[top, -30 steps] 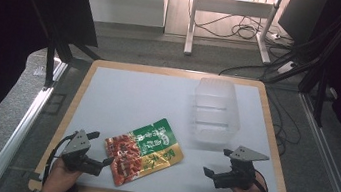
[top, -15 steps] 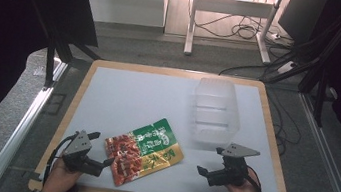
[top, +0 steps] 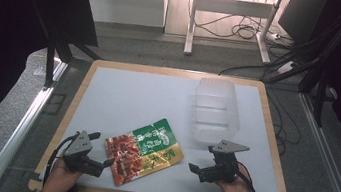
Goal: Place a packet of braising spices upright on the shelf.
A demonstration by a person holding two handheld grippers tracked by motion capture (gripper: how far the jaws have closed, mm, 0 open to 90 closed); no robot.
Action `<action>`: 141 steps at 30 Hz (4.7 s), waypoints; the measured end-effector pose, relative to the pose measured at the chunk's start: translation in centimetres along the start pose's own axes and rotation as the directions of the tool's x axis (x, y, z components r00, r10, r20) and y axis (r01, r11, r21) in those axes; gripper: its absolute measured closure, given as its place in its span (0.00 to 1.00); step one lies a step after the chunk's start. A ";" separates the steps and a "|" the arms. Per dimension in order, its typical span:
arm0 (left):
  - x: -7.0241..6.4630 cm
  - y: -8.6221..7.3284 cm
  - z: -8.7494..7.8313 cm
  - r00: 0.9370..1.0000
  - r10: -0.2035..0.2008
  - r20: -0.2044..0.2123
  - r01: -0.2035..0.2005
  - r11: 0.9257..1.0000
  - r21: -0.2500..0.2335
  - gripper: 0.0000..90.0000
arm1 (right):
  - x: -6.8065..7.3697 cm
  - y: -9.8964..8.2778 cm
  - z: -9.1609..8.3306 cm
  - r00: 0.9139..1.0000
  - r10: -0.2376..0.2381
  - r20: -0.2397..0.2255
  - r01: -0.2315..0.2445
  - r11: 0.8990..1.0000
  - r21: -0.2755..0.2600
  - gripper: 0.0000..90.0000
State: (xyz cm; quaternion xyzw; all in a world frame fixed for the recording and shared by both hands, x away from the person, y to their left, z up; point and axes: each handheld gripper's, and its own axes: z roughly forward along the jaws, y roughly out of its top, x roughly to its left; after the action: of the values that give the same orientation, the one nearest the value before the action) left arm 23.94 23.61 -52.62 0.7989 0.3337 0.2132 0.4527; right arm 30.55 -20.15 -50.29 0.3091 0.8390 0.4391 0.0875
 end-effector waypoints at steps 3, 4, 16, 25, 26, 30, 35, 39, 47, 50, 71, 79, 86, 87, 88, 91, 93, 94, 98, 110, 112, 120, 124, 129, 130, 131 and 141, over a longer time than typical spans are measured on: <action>0.0 0.0 0.0 1.000 0.002 0.001 -0.002 1.000 0.000 0.00 | 0.1 0.2 0.2 1.000 0.002 -0.001 -0.002 1.000 -0.001 0.00; 0.0 0.0 0.0 1.000 0.003 0.000 -0.003 1.000 0.000 0.00 | 0.1 0.3 0.5 1.000 -0.002 -0.012 0.002 1.000 -0.003 0.00; -0.1 0.0 0.0 1.000 0.007 0.000 -0.007 1.000 0.002 0.00 | 0.5 1.1 2.6 0.999 0.000 -0.044 0.001 1.000 0.019 0.00; -0.1 0.0 0.0 1.000 0.007 0.000 -0.007 1.000 0.000 0.00 | 0.4 1.6 4.0 0.998 0.016 -0.069 -0.012 0.998 0.063 0.06; -0.1 0.0 0.0 1.000 0.008 0.000 -0.008 1.000 0.001 0.00 | 0.5 1.7 4.3 0.998 0.012 -0.066 -0.007 0.997 0.072 0.08; -0.1 0.0 0.0 1.000 0.010 0.000 -0.010 1.000 0.002 0.00 | 0.6 1.9 4.8 0.998 0.008 -0.066 -0.002 0.996 0.090 0.11; -0.1 0.0 0.0 1.000 0.010 0.000 -0.010 1.000 0.001 0.00 | 0.7 2.1 5.6 0.998 -0.004 -0.063 0.012 0.993 0.121 0.18; -0.2 0.0 0.0 1.000 0.008 0.000 -0.008 1.000 -0.001 0.00 | 0.8 2.3 6.3 0.997 -0.005 -0.073 0.015 0.990 0.142 0.25; -0.1 0.0 0.0 1.000 0.012 0.000 -0.012 1.000 0.000 0.00 | 1.2 2.8 7.3 0.995 -0.009 -0.102 0.025 0.987 0.160 0.39; -0.1 0.0 -0.1 1.000 0.013 0.000 -0.013 1.000 -0.001 0.00 | 1.6 3.1 7.5 0.993 -0.023 -0.116 0.042 0.985 0.166 0.44; -0.1 0.0 -0.1 1.000 0.014 -0.004 -0.014 1.000 0.001 0.00 | 1.9 6.0 10.3 0.996 -0.052 -0.067 0.065 0.974 0.215 0.58; -0.1 0.0 0.0 1.000 0.015 -0.003 -0.015 1.000 0.002 0.00 | 1.6 6.8 11.0 0.997 -0.044 -0.058 0.056 0.974 0.218 0.67; -0.1 0.0 0.0 1.000 0.017 -0.002 -0.017 1.000 0.007 0.00 | 2.0 7.6 11.9 0.995 -0.085 -0.054 0.096 0.963 0.252 0.86; -0.1 0.0 0.0 1.000 0.018 -0.003 -0.018 1.000 0.008 0.00 | 2.0 7.6 11.9 0.995 -0.085 -0.054 0.096 0.963 0.252 0.86; -0.1 0.0 0.0 1.000 0.018 -0.004 -0.018 1.000 0.007 0.00 | 2.0 7.7 11.9 0.994 -0.085 -0.063 0.098 0.964 0.246 0.91; -0.1 0.0 0.0 1.000 0.016 -0.005 -0.016 1.000 0.004 0.00 | 2.1 8.0 11.8 0.994 -0.078 -0.080 0.095 0.966 0.241 0.99; -0.1 0.0 0.0 1.000 0.014 -0.005 -0.014 1.000 0.002 0.00 | 2.3 8.5 11.4 0.992 -0.087 -0.089 0.106 0.966 0.236 1.00; 0.0 0.0 0.0 1.000 0.014 -0.005 -0.014 1.000 0.000 0.00 | 2.3 8.5 11.4 0.992 -0.087 -0.089 0.106 0.966 0.236 1.00; 0.0 0.0 0.0 1.000 0.014 -0.006 -0.014 1.000 0.000 0.00 | 2.2 9.9 10.1 0.989 -0.058 -0.139 0.086 0.976 0.203 1.00; 0.0 0.0 -0.1 1.000 0.015 -0.008 -0.015 1.000 0.000 0.00 | 3.1 13.5 7.9 0.978 -0.095 -0.183 0.124 0.981 0.152 1.00; 0.0 0.0 -0.1 1.000 0.015 -0.008 -0.015 1.000 -0.001 0.00 | 3.3 14.1 7.5 0.976 -0.109 -0.187 0.137 0.980 0.146 1.00; 0.0 0.0 -0.1 1.000 0.012 -0.008 -0.012 1.000 -0.006 0.00 | 3.7 16.2 6.5 0.970 -0.124 -0.210 0.153 0.980 0.128 1.00; 0.0 0.0 -0.1 1.000 0.010 -0.009 -0.010 1.000 -0.009 0.00 | 3.9 17.4 5.8 0.968 -0.124 -0.219 0.153 0.981 0.118 1.00; 0.3 0.0 -0.4 1.000 -0.012 -0.025 0.011 1.000 -0.020 0.00 | 4.3 18.9 4.7 0.965 -0.154 -0.214 0.178 0.979 0.099 1.00; 0.3 0.0 -0.4 1.000 -0.015 -0.024 0.015 1.000 -0.024 0.00 | 4.4 19.2 4.4 0.964 -0.161 -0.211 0.184 0.978 0.096 1.00; 0.3 0.1 -0.4 1.000 -0.010 -0.025 0.009 1.000 -0.020 0.00 | 4.5 19.7 4.0 0.964 -0.170 -0.206 0.192 0.977 0.091 1.00; 0.3 0.1 -0.4 1.000 -0.006 -0.028 0.005 1.000 -0.017 0.00 | 4.2 21.3 2.0 0.966 -0.203 -0.161 0.215 0.974 0.066 1.00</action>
State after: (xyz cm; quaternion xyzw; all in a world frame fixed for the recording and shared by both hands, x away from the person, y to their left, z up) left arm 23.94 24.03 -52.37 0.7910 0.3405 0.2261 0.4552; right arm 37.50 -7.30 -34.12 0.1876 0.8887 0.4146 0.0558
